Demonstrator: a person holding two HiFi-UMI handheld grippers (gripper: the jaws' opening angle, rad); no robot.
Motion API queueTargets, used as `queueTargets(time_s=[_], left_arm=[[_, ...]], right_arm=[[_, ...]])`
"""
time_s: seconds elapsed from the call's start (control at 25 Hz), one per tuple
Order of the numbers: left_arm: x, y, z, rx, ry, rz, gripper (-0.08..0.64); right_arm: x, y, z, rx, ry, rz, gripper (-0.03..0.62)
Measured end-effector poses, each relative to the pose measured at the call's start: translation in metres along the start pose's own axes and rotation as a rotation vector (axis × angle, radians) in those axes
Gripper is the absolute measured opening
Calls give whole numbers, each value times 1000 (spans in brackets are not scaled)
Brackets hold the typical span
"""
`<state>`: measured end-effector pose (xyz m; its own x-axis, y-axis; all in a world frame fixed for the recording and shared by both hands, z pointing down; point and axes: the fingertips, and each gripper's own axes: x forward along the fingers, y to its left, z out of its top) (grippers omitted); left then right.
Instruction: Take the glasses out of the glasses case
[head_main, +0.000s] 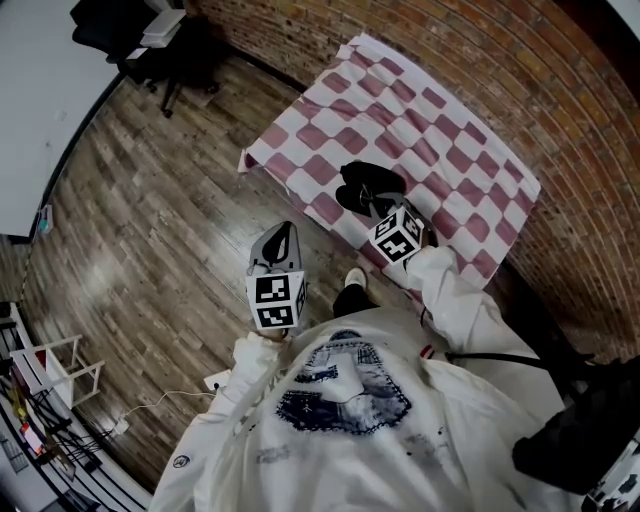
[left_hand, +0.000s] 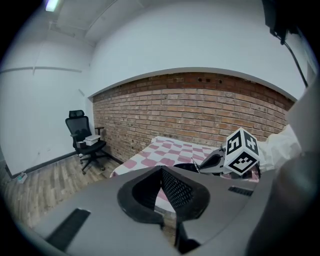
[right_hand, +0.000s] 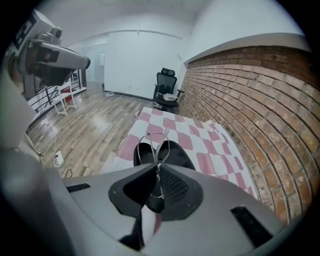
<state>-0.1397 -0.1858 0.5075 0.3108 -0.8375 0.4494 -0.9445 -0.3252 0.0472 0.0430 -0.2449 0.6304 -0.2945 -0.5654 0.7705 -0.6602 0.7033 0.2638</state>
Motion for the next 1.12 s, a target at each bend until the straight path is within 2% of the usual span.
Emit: queueTargets(time_s=[0.52,1.12], left_arm=[[-39,-13,0,32,-34,-69,9],[-125,-38,-24,87,-106,-115,9]], right_arm=[[-68,12,5,74,-61,-115,32],[-183,81,13,134,-223,-230,31]])
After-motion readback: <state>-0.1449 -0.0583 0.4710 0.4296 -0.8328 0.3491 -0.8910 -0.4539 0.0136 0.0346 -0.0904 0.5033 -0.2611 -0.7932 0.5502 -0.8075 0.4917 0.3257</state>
